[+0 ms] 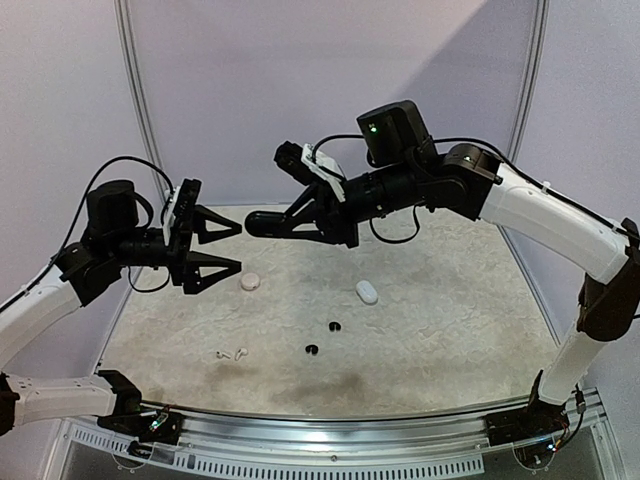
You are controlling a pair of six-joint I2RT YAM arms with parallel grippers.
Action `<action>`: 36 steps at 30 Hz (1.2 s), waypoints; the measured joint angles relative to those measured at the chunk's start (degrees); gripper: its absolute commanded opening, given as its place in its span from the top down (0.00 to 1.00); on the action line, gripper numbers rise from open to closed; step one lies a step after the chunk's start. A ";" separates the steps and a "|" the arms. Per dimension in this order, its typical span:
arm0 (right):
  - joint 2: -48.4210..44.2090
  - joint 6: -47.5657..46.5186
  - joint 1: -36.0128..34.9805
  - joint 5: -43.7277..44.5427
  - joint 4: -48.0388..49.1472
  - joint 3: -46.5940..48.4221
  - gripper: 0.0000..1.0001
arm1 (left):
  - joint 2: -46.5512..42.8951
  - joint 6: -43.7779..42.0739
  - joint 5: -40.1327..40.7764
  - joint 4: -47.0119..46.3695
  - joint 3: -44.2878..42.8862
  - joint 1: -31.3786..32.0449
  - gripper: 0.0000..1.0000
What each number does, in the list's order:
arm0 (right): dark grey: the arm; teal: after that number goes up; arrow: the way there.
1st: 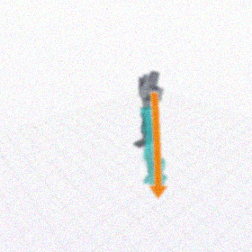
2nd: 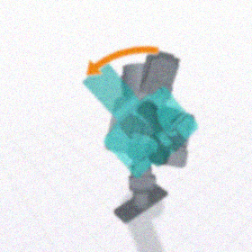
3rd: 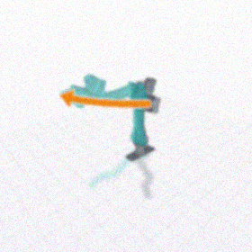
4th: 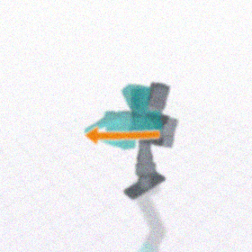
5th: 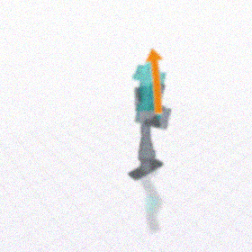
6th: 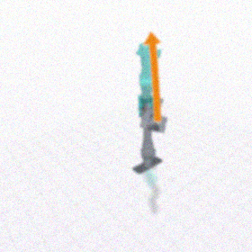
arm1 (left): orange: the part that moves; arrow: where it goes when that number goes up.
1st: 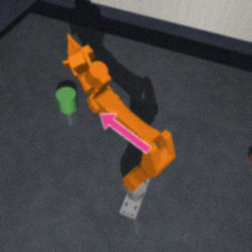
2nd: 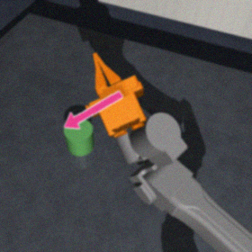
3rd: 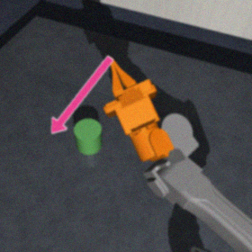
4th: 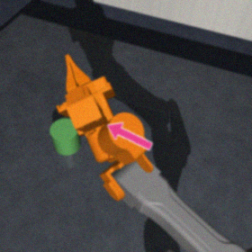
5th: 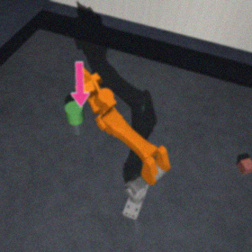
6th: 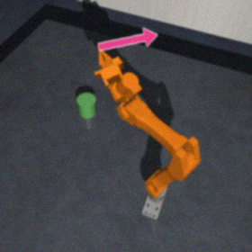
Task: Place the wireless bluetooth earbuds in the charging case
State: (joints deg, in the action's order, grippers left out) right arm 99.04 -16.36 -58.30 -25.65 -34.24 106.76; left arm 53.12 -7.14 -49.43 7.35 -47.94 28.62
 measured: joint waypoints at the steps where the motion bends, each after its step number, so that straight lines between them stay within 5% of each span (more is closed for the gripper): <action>1: -0.04 0.22 -0.02 0.00 -0.02 -0.24 1.00 | 0.07 0.22 0.52 -1.09 0.13 0.42 0.24; 8: -0.37 0.96 -0.31 1.14 1.22 -1.31 1.00 | -1.18 1.86 1.29 -3.41 0.55 2.67 0.43; 17: -0.37 1.44 -2.27 2.78 4.55 -1.36 1.00 | -1.44 5.18 4.17 -7.13 1.09 3.91 0.45; 22: -0.37 2.43 -2.93 3.02 5.99 -1.46 1.00 | -1.51 6.69 4.26 -9.68 1.60 4.00 0.63; 30: -0.37 2.80 -3.15 3.10 6.32 -1.46 1.00 | -1.44 8.98 4.02 -13.03 2.45 4.26 0.55; 36: -0.37 2.80 -3.17 3.06 6.32 -1.62 1.00 | -1.25 10.36 4.87 -15.34 2.84 5.44 0.58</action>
State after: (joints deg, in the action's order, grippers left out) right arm 98.67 -13.56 -61.47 -22.59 -27.92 105.14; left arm 51.88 3.22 -44.56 -7.99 -45.10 34.06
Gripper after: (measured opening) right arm 0.223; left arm 0.433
